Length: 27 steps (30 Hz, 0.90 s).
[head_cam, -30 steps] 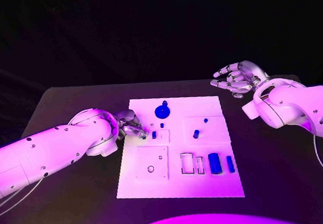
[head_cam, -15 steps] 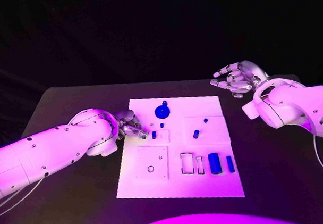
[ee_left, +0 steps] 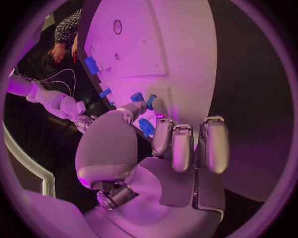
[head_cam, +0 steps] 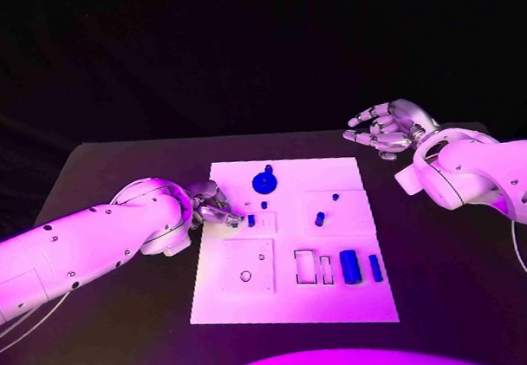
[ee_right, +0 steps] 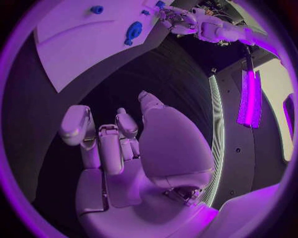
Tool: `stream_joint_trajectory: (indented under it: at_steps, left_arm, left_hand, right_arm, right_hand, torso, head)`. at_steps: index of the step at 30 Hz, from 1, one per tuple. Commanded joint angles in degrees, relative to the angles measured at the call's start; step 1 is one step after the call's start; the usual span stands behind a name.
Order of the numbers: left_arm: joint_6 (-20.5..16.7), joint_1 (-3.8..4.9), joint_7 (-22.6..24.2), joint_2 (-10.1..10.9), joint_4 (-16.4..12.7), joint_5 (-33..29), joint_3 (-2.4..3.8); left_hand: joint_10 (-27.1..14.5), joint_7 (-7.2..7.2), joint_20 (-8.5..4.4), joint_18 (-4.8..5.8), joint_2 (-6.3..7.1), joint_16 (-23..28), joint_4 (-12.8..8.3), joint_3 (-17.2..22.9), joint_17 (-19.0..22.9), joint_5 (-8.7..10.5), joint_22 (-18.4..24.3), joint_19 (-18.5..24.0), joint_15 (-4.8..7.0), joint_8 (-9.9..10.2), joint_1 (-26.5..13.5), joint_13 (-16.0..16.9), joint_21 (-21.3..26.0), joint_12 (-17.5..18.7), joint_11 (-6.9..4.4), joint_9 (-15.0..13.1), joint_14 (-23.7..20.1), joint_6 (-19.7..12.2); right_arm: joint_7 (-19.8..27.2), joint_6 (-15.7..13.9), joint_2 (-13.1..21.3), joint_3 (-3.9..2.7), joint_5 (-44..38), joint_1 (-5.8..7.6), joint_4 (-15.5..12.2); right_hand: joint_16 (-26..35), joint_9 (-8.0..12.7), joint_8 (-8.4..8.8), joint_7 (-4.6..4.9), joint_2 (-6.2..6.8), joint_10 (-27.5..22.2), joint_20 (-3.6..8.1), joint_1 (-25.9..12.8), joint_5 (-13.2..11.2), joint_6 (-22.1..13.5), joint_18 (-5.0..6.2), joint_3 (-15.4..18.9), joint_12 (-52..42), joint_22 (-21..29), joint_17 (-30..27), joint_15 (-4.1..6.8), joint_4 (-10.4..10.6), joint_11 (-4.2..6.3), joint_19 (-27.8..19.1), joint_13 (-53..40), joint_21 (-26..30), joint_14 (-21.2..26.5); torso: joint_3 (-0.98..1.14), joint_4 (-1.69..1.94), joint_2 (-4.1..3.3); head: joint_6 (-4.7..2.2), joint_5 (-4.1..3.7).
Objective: Assemble the parts on the task board
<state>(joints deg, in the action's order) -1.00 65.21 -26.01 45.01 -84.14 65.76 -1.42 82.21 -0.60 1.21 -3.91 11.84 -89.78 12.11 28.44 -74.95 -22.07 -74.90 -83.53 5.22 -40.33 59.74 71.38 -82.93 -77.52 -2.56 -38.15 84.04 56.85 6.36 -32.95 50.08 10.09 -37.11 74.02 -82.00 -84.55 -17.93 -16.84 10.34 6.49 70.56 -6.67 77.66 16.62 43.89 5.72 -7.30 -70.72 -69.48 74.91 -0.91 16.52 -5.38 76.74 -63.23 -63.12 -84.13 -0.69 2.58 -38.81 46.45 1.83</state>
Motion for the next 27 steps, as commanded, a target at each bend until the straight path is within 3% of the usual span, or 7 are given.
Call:
stream_joint_trajectory:
  at_steps: [1,3,4,8,23,27]
  left_arm:
    - [2.41,-0.71,-2.17,0.04,0.25,0.22,-0.48]
    - [2.08,-0.71,-2.32,0.06,0.26,0.44,-0.33]
    - [1.89,-0.7,-2.42,0.08,0.25,0.5,-0.23]
    - [1.14,-0.58,-2.75,0.13,0.23,0.44,0.18]
    - [0.06,-0.12,-2.91,0.2,0.04,-0.6,0.93]
    - [-0.48,-0.04,-2.76,0.3,-0.18,-0.84,1.62]
  left_hand:
    - [-0.53,-0.43,-0.37,0.78,0.61,-0.22,0.59,-1.1,-15.05,0.79,-0.5,-0.1,0.32,0.43,0.28,-0.41,0.34,0.51,-0.17,0.13,5.96,-0.15]
    - [-0.87,-0.51,-0.33,0.76,0.73,-0.22,1.2,-1.75,-15.05,1.62,-0.39,-0.06,0.33,0.47,0.51,-1.03,0.41,0.97,-0.13,0.18,5.96,-0.36]
    - [-1.4,-0.68,-0.33,0.72,1.08,-0.22,2.13,-2.76,-15.05,3.01,-0.25,-0.01,0.25,0.41,0.59,-1.95,0.5,1.64,0.01,0.16,5.96,-0.73]
    - [-2.75,-1.05,-0.23,0.69,1.32,0.06,4.06,-4.45,-14.45,3.61,-0.14,0.03,0.11,0.01,1.11,-4.15,0.6,3.12,0.29,-0.13,5.79,-1.96]
    - [-3.3,-1.29,-0.03,0.66,0.83,0.16,4.71,-7.53,-14.24,4.8,-0.08,0.05,-0.08,-0.94,-0.49,-4.58,0.68,3.13,0.53,-0.54,5.74,-3.0]
    - [-3.37,-1.29,-0.03,0.65,0.72,0.2,4.72,-7.59,-14.15,4.83,-0.05,0.07,-0.08,-0.96,-0.53,-4.71,0.69,3.21,0.53,-0.54,5.71,-3.02]
  right_arm:
    - [0.53,0.06,-0.01,-0.01,-0.41,-0.03,-0.07]
    - [0.54,0.06,-0.03,-0.01,-0.41,-0.03,-0.05]
    - [0.54,0.06,-0.04,-0.01,-0.41,-0.03,-0.04]
    - [0.57,0.07,-0.11,-0.01,-0.41,-0.03,0.01]
    - [0.62,0.08,-0.25,-0.01,-0.41,-0.07,0.11]
    - [0.63,0.08,-0.24,-0.01,-0.41,-0.09,0.13]
  right_hand:
    - [0.28,0.06,-0.15,-0.36,0.05,0.17,0.24,-0.37,-0.21,-0.08,0.36,-0.08,-0.08,-0.01,1.68,0.39,-0.01,0.4,0.12,0.02,0.35,-2.78]
    - [0.28,0.06,-0.15,-0.36,0.05,0.17,0.24,-0.37,-0.21,-0.08,0.36,-0.08,-0.08,-0.01,1.68,0.39,-0.01,0.4,0.12,0.02,0.35,-2.78]
    - [0.28,0.06,-0.15,-0.36,0.05,0.17,0.24,-0.37,-0.21,-0.08,0.36,-0.08,-0.08,-0.01,1.68,0.39,-0.01,0.4,0.12,0.02,0.35,-2.78]
    - [0.28,0.06,-0.15,-0.36,0.05,0.17,0.24,-0.37,-0.21,-0.08,0.36,-0.08,-0.08,-0.01,1.68,0.39,-0.01,0.4,0.12,0.02,0.35,-2.78]
    - [0.3,0.09,-0.22,-0.36,0.02,0.17,0.25,-0.37,-0.2,-0.12,0.37,-0.13,-0.08,-0.01,1.67,0.4,0.0,0.41,0.13,0.05,0.39,-2.78]
    - [0.3,0.09,-0.22,-0.36,0.02,0.17,0.25,-0.37,-0.2,-0.12,0.37,-0.13,-0.08,-0.01,1.67,0.4,0.0,0.41,0.13,0.05,0.39,-2.78]
  torso:
    - [-0.03,0.01,0.0]
    - [-0.03,0.0,0.0]
    - [-0.03,0.01,0.0]
    - [-0.03,0.01,0.01]
    - [0.02,-0.03,0.0]
    - [0.04,0.0,0.01]
  head:
    - [-0.05,-0.04]
    - [-0.07,-0.04]
    - [-0.07,-0.05]
    - [-0.07,-0.04]
    - [-0.28,-0.01]
    - [-0.37,-0.02]
